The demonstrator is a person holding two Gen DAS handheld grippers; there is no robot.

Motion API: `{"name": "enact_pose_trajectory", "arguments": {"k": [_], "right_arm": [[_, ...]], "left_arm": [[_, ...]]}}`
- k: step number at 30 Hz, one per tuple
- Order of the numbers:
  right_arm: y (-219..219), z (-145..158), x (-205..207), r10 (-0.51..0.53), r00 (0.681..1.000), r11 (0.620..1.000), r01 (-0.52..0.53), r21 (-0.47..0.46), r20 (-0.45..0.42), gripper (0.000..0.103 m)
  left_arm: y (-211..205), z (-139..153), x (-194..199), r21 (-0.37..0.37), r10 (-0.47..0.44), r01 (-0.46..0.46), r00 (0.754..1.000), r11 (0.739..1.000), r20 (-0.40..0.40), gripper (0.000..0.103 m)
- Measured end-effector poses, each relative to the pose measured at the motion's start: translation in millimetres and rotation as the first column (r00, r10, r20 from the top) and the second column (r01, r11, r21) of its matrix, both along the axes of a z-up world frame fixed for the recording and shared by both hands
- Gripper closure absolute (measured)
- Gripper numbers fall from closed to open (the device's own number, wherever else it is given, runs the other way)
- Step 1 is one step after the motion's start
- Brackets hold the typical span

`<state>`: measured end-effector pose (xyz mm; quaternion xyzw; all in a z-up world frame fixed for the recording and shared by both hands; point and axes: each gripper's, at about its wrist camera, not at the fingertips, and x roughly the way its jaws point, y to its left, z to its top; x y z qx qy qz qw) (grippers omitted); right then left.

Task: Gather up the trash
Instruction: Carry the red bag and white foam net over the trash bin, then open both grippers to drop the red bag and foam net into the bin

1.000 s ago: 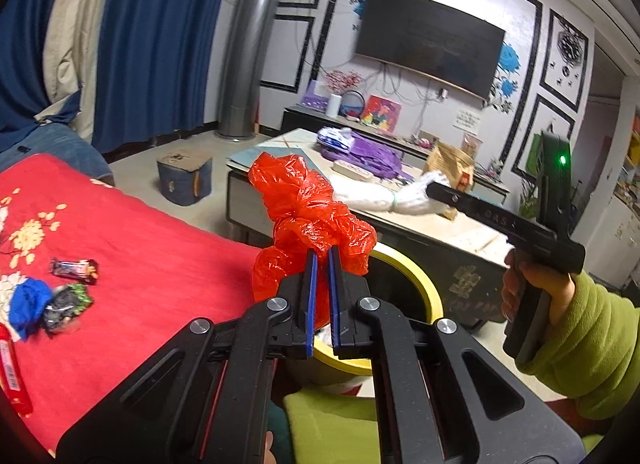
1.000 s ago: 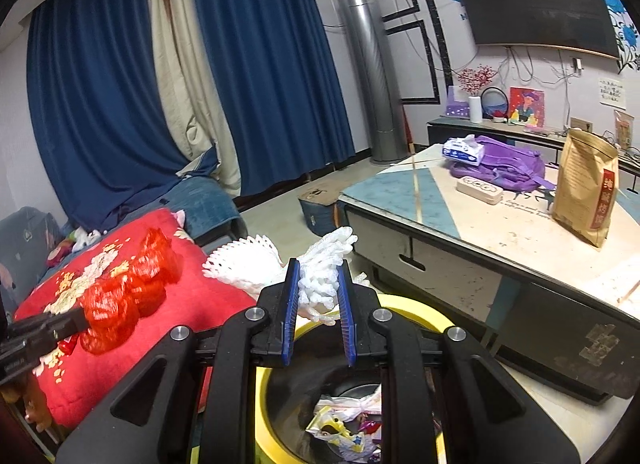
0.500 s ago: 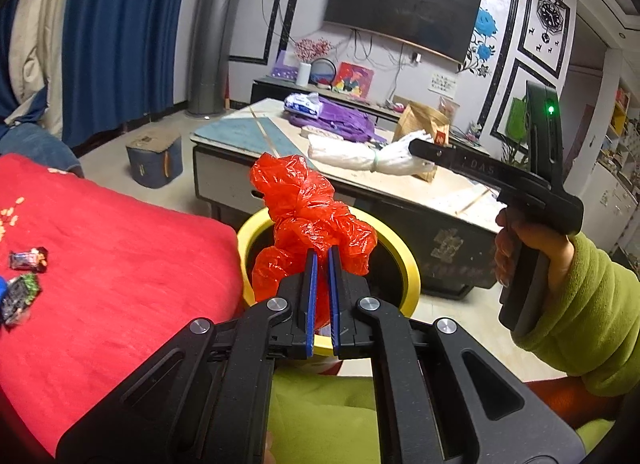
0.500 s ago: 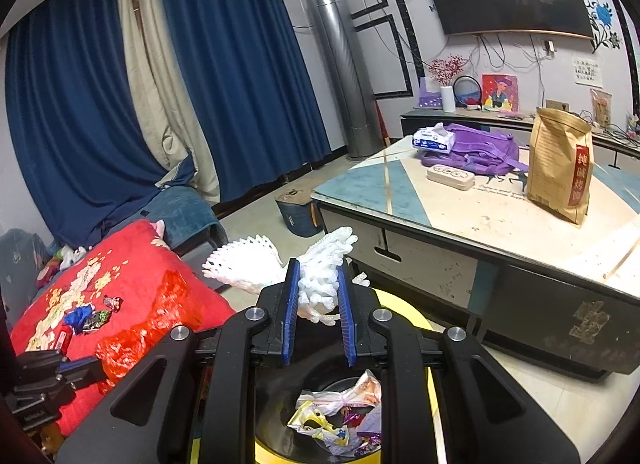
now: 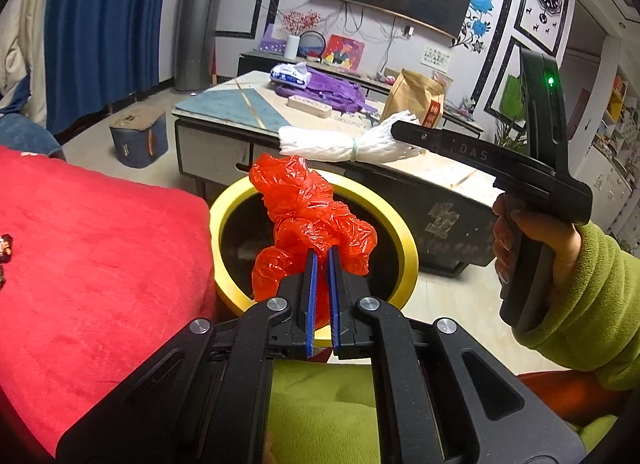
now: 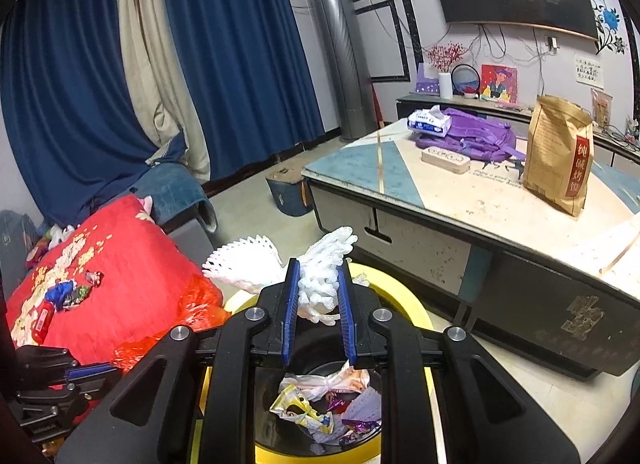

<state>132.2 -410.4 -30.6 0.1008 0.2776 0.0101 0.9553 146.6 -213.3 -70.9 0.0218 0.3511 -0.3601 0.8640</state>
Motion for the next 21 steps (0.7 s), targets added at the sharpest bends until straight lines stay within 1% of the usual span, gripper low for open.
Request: {"name": "enact_pose_trajectory", "arguments": {"k": [8, 11, 13, 14, 15, 16, 17, 18, 19, 21], "right_arm": [[-6.4, -18.7, 7.7, -0.017, 0.998, 1.000, 0.018, 0.020, -0.053, 0.085], [-6.6, -21.5, 9.7, -0.027, 0.997, 0.999, 0.028, 0.016, -0.068, 0.082], [-6.8, -23.3, 10.7, -0.030, 0.997, 0.999, 0.032, 0.012, -0.077, 0.079], [-6.4, -23.6, 11.0, -0.033, 0.996, 0.999, 0.034, 0.012, -0.080, 0.073], [-7.3, -24.2, 11.4, -0.040, 0.996, 0.999, 0.041, 0.012, -0.082, 0.067], [-8.1, -25.0, 11.4, -0.045, 0.996, 0.999, 0.046, 0.014, -0.082, 0.065], [-8.8, -25.7, 11.6, -0.048, 0.995, 0.999, 0.049, 0.014, -0.085, 0.065], [-9.3, -26.3, 11.6, -0.054, 0.995, 0.998, 0.055, 0.012, -0.088, 0.063], [-10.2, -26.2, 12.2, -0.057, 0.994, 0.998, 0.058, 0.015, -0.090, 0.062], [-11.3, -26.8, 11.7, -0.062, 0.994, 0.998, 0.063, 0.017, -0.091, 0.057]], "left_arm": [[-12.6, -10.8, 6.8, 0.026, -0.013, 0.014, 1.000, 1.000, -0.020, 0.101], [-17.5, -12.5, 10.7, 0.030, -0.017, 0.018, 1.000, 0.999, -0.026, 0.101], [-18.5, -13.8, 14.2, 0.023, -0.007, 0.008, 0.999, 1.000, -0.041, 0.101], [-18.5, -15.1, 15.5, 0.020, -0.002, 0.003, 0.999, 1.000, -0.047, 0.098], [-18.5, -15.4, 15.8, 0.021, 0.001, 0.000, 0.999, 1.000, -0.050, 0.092], [-18.0, -15.7, 16.1, 0.021, 0.007, -0.006, 0.999, 1.000, -0.048, 0.086], [-16.8, -15.9, 16.7, 0.019, 0.013, -0.012, 0.999, 1.000, -0.047, 0.074], [-15.4, -16.0, 16.9, 0.011, 0.014, -0.013, 0.999, 1.000, -0.051, 0.070], [-13.7, -15.6, 17.2, 0.002, 0.016, -0.016, 0.998, 1.000, -0.054, 0.070], [-11.9, -15.0, 16.5, 0.000, 0.030, -0.030, 0.998, 1.000, -0.049, 0.061]]}}
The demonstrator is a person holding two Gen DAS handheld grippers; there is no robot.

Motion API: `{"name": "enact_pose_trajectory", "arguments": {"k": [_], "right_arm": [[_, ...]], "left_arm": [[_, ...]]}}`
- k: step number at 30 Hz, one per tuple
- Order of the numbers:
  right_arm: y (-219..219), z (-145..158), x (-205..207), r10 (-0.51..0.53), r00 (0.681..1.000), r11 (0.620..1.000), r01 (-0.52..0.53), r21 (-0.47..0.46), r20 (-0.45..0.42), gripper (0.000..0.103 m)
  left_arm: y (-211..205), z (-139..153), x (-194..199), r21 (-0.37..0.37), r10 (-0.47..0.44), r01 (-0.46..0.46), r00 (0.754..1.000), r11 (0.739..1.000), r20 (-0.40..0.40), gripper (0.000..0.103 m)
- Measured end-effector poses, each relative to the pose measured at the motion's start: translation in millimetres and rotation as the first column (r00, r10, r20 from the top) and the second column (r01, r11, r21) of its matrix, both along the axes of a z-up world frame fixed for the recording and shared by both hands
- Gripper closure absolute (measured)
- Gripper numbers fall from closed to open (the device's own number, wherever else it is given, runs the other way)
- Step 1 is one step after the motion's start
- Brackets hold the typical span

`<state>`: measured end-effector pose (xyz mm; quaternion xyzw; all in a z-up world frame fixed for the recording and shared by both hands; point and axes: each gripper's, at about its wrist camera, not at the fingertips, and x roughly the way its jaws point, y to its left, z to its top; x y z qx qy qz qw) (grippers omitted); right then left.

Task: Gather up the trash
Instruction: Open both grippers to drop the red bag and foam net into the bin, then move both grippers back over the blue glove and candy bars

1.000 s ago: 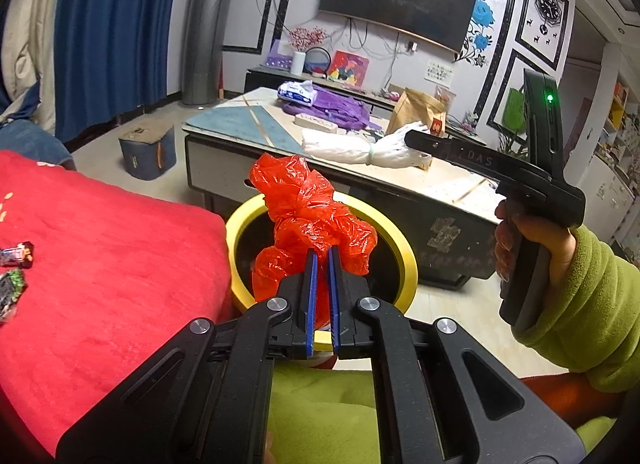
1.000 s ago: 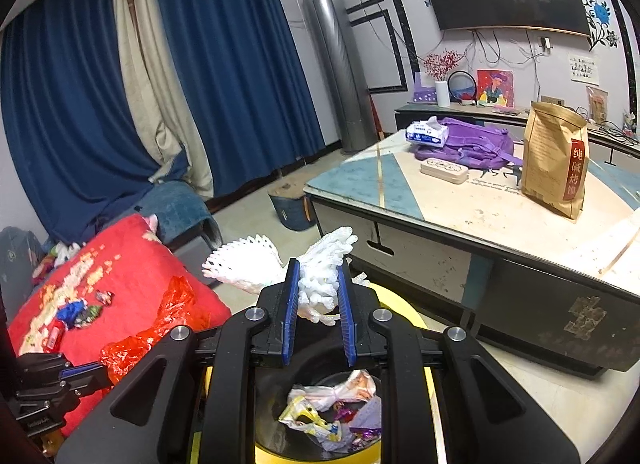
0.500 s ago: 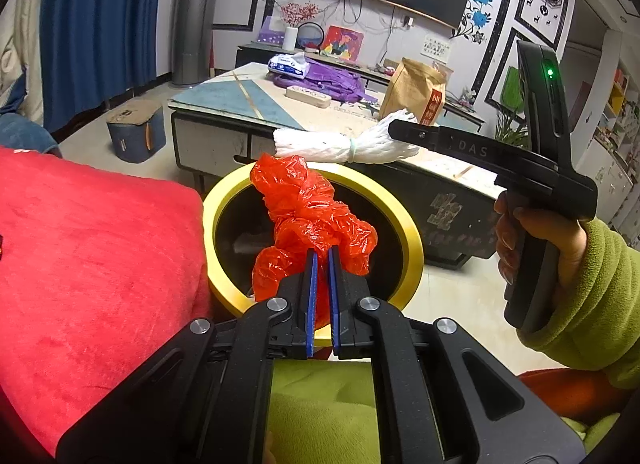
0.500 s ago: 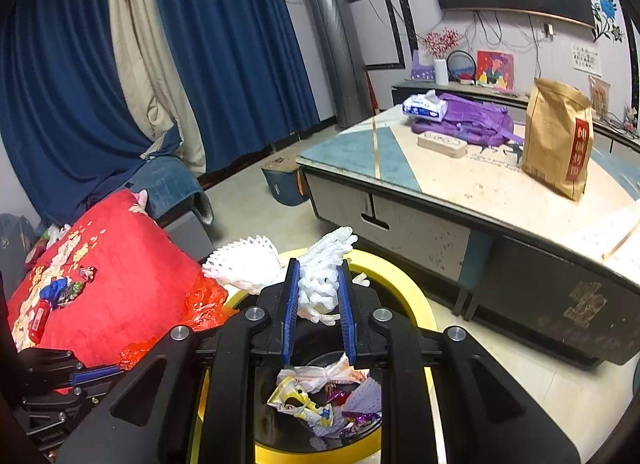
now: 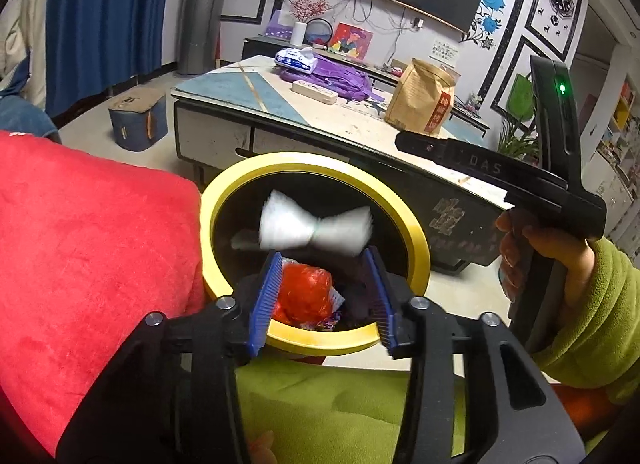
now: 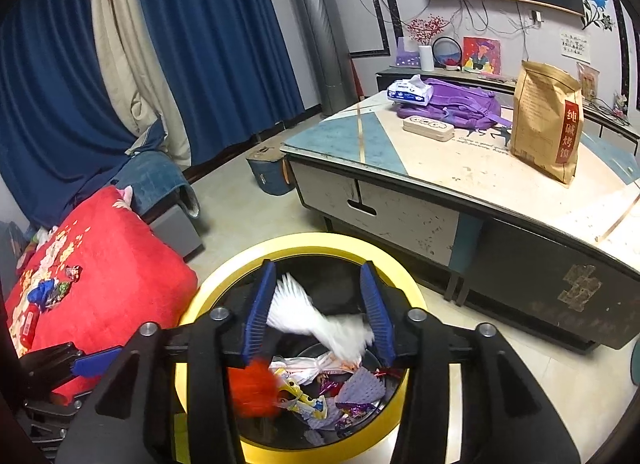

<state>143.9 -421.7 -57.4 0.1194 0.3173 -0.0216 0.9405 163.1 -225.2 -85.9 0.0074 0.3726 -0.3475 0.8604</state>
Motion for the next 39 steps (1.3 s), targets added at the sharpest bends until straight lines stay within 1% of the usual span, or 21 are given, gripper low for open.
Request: {"name": "enact_pose_trajectory", "arguments": {"k": [3, 5, 7, 8, 9, 11, 12, 16, 18, 22, 27, 34, 39], "right_arm": [[-0.3, 1.4, -1.5, -0.005, 1.000, 1.000, 0.005, -0.002, 0.006, 0.051], [0.0, 2.4, -2.4, -0.004, 1.000, 1.000, 0.004, -0.005, 0.012, 0.048], [1.5, 3.9, -2.6, -0.002, 1.000, 1.000, 0.002, -0.010, 0.016, 0.046], [1.8, 4.3, -2.8, -0.001, 1.000, 1.000, 0.001, -0.011, 0.018, 0.045], [2.3, 4.8, -3.0, 0.001, 1.000, 1.000, 0.000, -0.012, 0.019, 0.043], [3.2, 6.1, -3.9, 0.004, 1.000, 1.000, -0.003, -0.016, 0.026, 0.041], [3.2, 6.7, -4.2, 0.005, 1.000, 1.000, -0.004, -0.017, 0.030, 0.039], [7.2, 12.9, -6.8, 0.008, 0.998, 1.000, -0.007, -0.028, 0.058, 0.034], [9.5, 15.9, -8.2, 0.015, 0.997, 0.999, -0.013, -0.032, 0.072, 0.031], [17.9, 23.1, -11.7, 0.043, 0.994, 0.999, -0.039, -0.035, 0.098, 0.029], [36.4, 34.3, -16.5, 0.101, 0.986, 0.995, -0.097, -0.039, 0.130, 0.028], [63.2, 47.0, -21.1, 0.174, 0.973, 0.984, -0.168, -0.055, 0.149, 0.027], [79.6, 53.2, -21.4, 0.213, 0.965, 0.977, -0.208, -0.048, 0.151, 0.027]], "left_arm": [[3.9, 1.7, -1.1, -0.008, 0.018, -0.018, 1.000, 1.000, 0.001, 0.055], [7.1, 3.3, -2.7, -0.007, 0.032, -0.032, 0.999, 0.999, 0.007, 0.044], [12.3, 6.4, -4.3, -0.011, 0.050, -0.050, 0.999, 0.999, 0.018, 0.038], [14.4, 8.2, -4.9, -0.013, 0.060, -0.059, 0.998, 0.998, 0.024, 0.031], [16.9, 10.0, -5.5, -0.014, 0.073, -0.073, 0.997, 0.997, 0.030, 0.021], [21.3, 14.1, -5.8, -0.026, 0.098, -0.097, 0.994, 0.995, 0.042, 0.014], [23.9, 16.2, -6.9, -0.035, 0.107, -0.105, 0.993, 0.994, 0.050, 0.012], [31.2, 23.8, -10.4, -0.030, 0.143, -0.140, 0.986, 0.990, 0.088, 0.011], [34.5, 25.8, -10.2, -0.032, 0.157, -0.154, 0.983, 0.988, 0.093, 0.011], [42.7, 28.6, -11.1, -0.020, 0.194, -0.193, 0.975, 0.981, 0.107, 0.011], [58.1, 34.3, -14.2, -0.017, 0.243, -0.243, 0.961, 0.970, 0.134, 0.011], [86.6, 48.3, -16.3, -0.032, 0.334, -0.334, 0.926, 0.942, 0.178, 0.011], [103.6, 58.4, -18.9, -0.051, 0.388, -0.386, 0.898, 0.921, 0.206, 0.011]]}}
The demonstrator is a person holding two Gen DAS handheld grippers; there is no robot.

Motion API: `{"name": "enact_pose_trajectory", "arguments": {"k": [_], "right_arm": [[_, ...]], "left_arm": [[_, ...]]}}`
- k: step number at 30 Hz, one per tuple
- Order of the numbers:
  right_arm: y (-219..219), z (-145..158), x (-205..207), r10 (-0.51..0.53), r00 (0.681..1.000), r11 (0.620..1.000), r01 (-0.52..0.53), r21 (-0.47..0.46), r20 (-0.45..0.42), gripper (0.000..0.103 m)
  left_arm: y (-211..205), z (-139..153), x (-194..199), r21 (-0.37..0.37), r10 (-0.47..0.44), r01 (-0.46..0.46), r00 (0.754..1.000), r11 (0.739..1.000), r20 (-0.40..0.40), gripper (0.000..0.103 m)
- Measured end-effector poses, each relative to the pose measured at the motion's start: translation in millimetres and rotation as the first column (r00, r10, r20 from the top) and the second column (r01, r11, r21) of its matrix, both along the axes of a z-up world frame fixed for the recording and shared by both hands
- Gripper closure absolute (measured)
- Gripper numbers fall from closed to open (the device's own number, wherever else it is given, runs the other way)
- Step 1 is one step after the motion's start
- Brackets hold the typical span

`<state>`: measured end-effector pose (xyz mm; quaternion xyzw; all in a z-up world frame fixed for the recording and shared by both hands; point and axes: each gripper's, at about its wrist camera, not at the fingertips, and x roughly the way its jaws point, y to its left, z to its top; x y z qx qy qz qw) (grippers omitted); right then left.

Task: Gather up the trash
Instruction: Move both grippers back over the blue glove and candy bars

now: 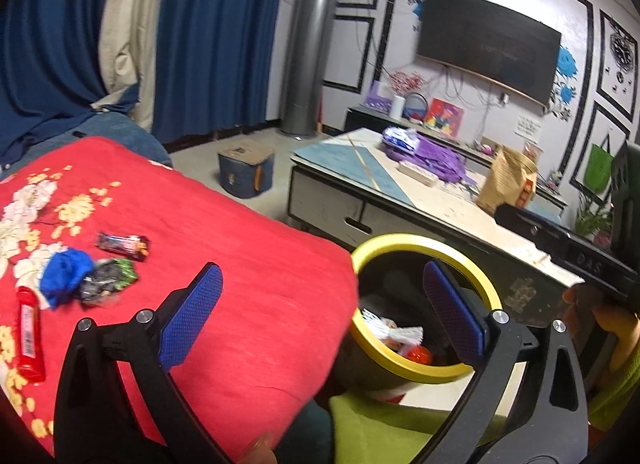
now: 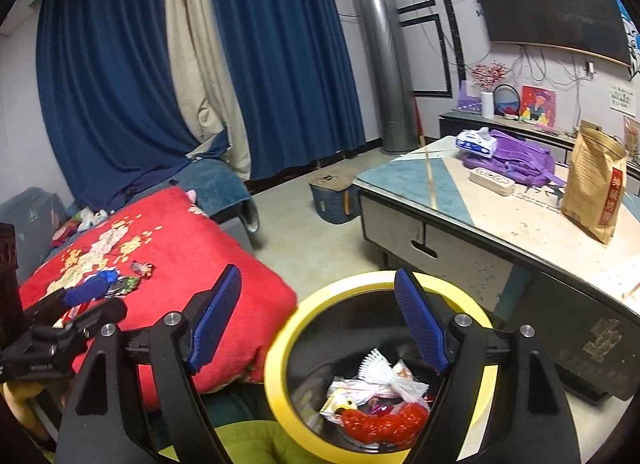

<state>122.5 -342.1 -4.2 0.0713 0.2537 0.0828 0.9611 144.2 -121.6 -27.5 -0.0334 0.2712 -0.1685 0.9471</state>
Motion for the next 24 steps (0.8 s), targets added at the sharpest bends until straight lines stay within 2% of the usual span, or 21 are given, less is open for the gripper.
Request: {"name": "enact_pose_trajectory", "arguments": {"k": [13, 24], "right_arm": [[43.1, 11.8, -1.5, 0.107, 0.994, 0.994, -0.107, -0.005, 0.008, 0.025], [105.0, 15.2, 0.8, 0.258, 0.966, 0.966, -0.258, -0.037, -0.003, 0.025]], "left_arm": [[42.7, 18.4, -6.2, -0.012, 0.129, -0.129, 0.990, 0.992, 0.053, 0.011], [87.2, 25.6, -5.3, -0.013, 0.236, -0.235, 0.970, 0.972, 0.062, 0.011]]}}
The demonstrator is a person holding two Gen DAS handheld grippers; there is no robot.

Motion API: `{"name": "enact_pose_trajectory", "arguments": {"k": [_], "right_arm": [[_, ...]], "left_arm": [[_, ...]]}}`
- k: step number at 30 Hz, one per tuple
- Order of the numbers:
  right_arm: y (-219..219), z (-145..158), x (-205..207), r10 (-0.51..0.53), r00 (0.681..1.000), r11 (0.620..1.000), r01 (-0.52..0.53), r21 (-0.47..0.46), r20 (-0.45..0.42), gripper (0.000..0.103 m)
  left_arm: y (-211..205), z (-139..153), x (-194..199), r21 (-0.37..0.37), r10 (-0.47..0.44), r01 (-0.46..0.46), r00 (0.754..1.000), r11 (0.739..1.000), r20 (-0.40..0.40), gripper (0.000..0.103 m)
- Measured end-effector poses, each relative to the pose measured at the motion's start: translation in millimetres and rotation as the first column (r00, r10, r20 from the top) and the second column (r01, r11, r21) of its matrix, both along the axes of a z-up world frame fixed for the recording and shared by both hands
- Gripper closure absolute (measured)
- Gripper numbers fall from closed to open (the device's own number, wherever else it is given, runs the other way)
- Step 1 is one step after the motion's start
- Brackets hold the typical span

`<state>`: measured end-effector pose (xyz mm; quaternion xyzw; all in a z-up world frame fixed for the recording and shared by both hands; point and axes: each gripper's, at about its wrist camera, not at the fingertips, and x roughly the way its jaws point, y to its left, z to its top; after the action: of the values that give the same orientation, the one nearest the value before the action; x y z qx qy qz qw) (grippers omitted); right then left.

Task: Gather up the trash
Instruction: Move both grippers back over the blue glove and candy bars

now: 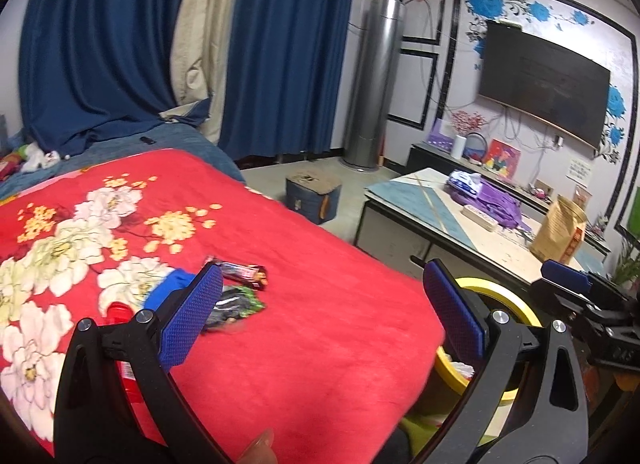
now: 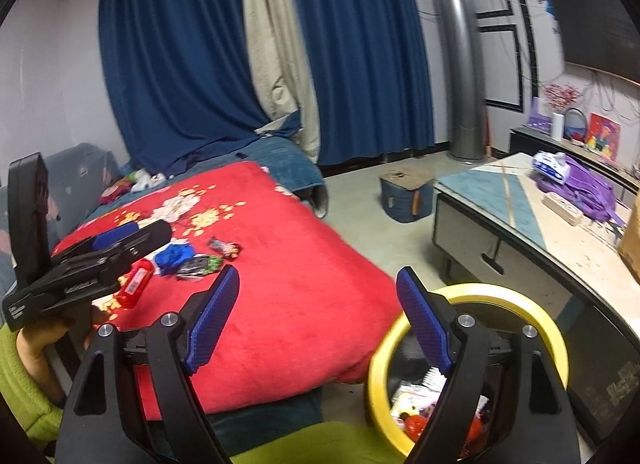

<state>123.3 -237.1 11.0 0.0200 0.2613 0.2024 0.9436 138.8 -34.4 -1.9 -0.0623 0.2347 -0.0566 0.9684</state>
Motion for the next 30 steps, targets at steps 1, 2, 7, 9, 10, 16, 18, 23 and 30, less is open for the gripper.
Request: {"name": "enact_pose_trajectory", "arguments": {"k": [1, 2, 7, 9, 10, 16, 18, 23, 30], "right_arm": [[6.6, 0.5, 1.1, 0.014, 1.000, 1.000, -0.014, 0.001, -0.003, 0.025], [12.2, 1.0, 2.2, 0.025, 1.000, 1.000, -0.025, 0.001, -0.004, 0.025], [42.1, 1.0, 9.4, 0.079, 0.997, 0.997, -0.079, 0.007, -0.012, 0.025], [55.0, 0.1, 12.4, 0.099, 0.995, 0.995, -0.099, 0.008, -0.016, 0.025], [59.9, -0.3, 13.1, 0.107, 0.994, 0.994, -0.107, 0.006, -0.017, 0.025], [87.4, -4.7, 24.4, 0.147, 0.989, 0.989, -0.147, -0.010, -0.026, 0.025], [93.8, -8.3, 29.9, 0.149, 0.988, 0.989, -0.150, -0.011, -0.037, 0.025], [106.2, -20.1, 47.5, 0.167, 0.982, 0.986, -0.167, 0.002, -0.087, 0.025], [129.1, -36.4, 73.4, 0.195, 0.970, 0.981, -0.195, 0.015, -0.144, 0.027]], "left_arm": [[5.4, -0.3, 1.0, -0.002, 0.011, -0.011, 1.000, 1.000, -0.006, 0.011], [11.1, -0.7, 1.7, -0.005, 0.023, -0.023, 1.000, 1.000, -0.012, 0.011], [35.2, -1.6, 0.0, -0.012, 0.063, -0.063, 0.998, 0.998, -0.021, 0.011], [44.7, -1.9, -0.3, -0.014, 0.075, -0.075, 0.997, 0.997, -0.024, 0.011], [51.2, -2.7, 0.6, -0.017, 0.081, -0.081, 0.996, 0.997, -0.033, 0.011], [81.5, -6.5, 3.3, -0.040, 0.106, -0.109, 0.992, 0.993, -0.073, 0.011], [90.8, -6.8, 5.1, -0.047, 0.109, -0.113, 0.991, 0.992, -0.083, 0.011], [112.0, -10.3, 9.0, -0.069, 0.109, -0.117, 0.987, 0.991, -0.115, 0.028], [130.4, -16.9, 15.6, -0.116, 0.083, -0.103, 0.983, 0.988, -0.164, 0.064]]}}
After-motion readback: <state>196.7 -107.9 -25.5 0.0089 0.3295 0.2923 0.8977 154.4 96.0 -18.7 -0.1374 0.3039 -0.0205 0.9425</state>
